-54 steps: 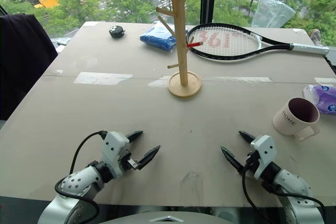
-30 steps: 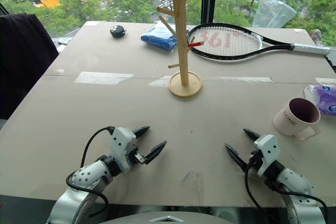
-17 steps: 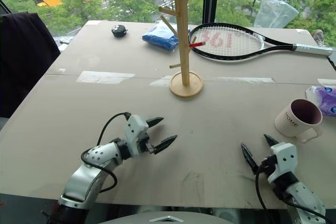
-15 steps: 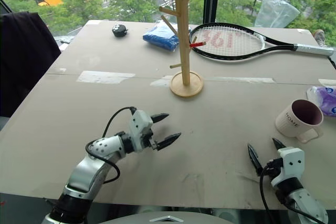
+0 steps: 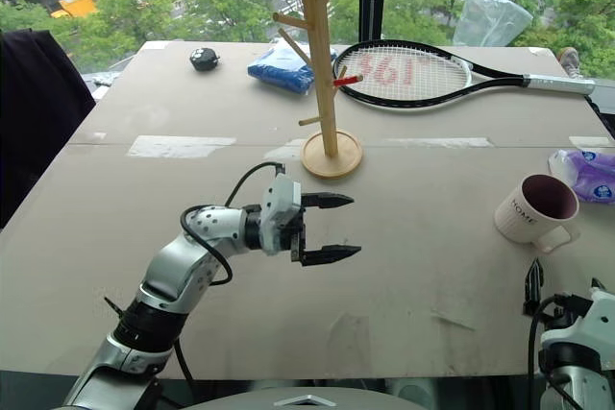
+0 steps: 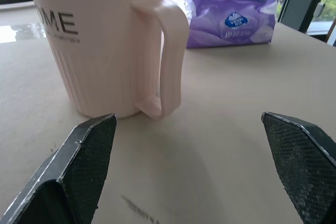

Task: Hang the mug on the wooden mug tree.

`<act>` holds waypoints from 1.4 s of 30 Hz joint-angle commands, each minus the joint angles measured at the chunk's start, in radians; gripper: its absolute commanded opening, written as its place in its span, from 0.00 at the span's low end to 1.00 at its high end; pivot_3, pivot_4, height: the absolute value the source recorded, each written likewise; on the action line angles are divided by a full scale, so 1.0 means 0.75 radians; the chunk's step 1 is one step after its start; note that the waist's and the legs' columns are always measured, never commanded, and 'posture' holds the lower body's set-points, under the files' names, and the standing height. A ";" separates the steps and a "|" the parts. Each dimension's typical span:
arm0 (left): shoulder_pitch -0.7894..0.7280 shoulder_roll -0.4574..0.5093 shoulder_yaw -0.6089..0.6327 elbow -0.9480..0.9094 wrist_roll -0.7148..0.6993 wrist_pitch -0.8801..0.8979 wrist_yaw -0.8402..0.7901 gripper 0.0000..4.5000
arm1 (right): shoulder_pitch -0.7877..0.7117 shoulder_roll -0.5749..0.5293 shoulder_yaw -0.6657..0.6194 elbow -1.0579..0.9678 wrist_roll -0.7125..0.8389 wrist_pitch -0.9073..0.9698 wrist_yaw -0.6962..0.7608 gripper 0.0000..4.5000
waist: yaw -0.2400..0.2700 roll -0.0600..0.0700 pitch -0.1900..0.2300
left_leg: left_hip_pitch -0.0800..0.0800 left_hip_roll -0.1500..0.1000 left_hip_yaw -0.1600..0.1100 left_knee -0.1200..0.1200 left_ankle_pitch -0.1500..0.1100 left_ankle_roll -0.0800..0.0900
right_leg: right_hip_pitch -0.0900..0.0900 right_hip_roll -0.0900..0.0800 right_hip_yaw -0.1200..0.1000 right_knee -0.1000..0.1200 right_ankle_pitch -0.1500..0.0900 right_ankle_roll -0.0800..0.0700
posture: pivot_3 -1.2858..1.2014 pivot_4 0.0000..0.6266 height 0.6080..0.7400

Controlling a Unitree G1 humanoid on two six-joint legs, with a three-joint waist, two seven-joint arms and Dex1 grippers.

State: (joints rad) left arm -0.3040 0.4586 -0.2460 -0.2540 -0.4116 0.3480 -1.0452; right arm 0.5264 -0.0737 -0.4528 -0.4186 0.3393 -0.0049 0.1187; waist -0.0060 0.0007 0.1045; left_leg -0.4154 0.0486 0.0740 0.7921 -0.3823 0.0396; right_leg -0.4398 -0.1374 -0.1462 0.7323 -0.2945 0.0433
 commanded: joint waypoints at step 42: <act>0.381 -0.281 0.240 -0.187 0.095 -0.401 0.543 1.00 | -1.157 -0.876 0.347 0.397 0.192 0.369 0.850 0.01 | 0.011 0.002 0.004 | 0.000 -0.003 -0.002 0.000 0.000 0.000 | 0.001 -0.002 -0.001 -0.002 0.003 0.003 | 0.52 0.24 0.35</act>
State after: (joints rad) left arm -0.0311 0.2685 -0.0758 -0.3439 -0.3528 0.1125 -0.6742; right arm -0.2512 -0.6927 -0.2259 -0.1046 0.4891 0.2522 0.6858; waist 0.0024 0.0024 0.1076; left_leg -0.4158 0.0450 0.0729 0.7924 -0.3821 0.0399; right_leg -0.4390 -0.1394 -0.1465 0.7308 -0.2924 0.0458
